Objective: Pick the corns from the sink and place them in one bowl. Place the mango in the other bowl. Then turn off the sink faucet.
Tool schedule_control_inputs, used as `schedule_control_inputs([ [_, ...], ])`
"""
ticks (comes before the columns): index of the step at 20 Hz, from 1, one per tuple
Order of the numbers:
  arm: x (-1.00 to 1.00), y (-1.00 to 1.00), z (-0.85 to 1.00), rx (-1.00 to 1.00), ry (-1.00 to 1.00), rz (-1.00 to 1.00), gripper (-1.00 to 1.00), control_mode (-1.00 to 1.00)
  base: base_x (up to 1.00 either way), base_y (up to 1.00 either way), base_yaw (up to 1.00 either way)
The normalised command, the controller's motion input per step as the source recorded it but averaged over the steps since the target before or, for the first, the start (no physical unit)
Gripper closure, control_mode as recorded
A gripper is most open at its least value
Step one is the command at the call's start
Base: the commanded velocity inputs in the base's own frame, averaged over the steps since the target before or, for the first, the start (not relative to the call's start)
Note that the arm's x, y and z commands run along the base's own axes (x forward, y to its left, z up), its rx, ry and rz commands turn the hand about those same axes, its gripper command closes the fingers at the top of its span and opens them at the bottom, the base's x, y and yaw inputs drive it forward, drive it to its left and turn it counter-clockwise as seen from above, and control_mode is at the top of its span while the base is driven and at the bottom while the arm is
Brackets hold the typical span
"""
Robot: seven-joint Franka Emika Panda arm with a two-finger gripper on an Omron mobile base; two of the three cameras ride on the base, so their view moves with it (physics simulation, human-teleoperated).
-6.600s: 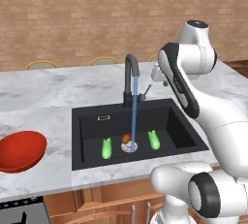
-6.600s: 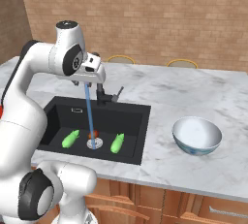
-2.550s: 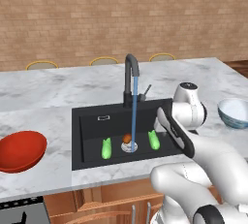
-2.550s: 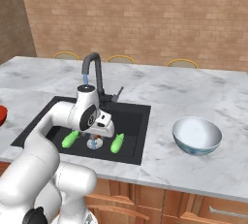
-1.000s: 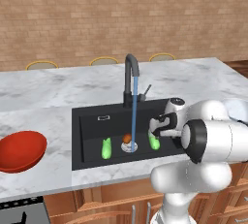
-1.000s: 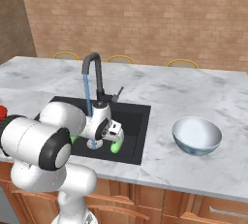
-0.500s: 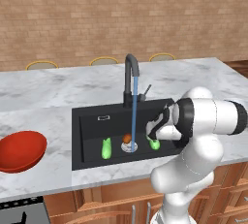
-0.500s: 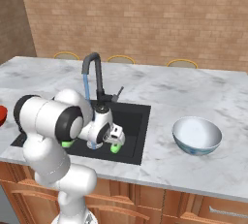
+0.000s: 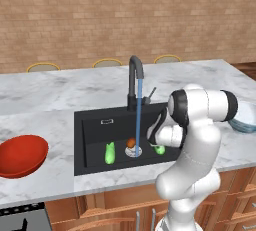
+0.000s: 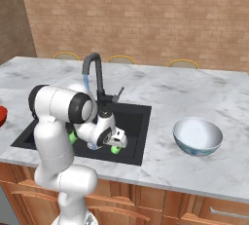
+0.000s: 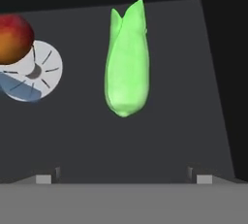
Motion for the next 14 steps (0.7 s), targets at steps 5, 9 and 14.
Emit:
schedule_control_inputs([
  [5,0.30,0.00,-0.32,0.00,0.00,0.00,-1.00,-1.00,0.00,0.00,0.00],
  [9,0.32,0.00,-0.32,0.00,0.00,0.00,-1.00,-1.00,0.00,0.00,0.00],
  [14,0.32,-0.06,-0.32,0.00,0.00,0.00,-1.00,-1.00,0.00,0.00,0.00],
])
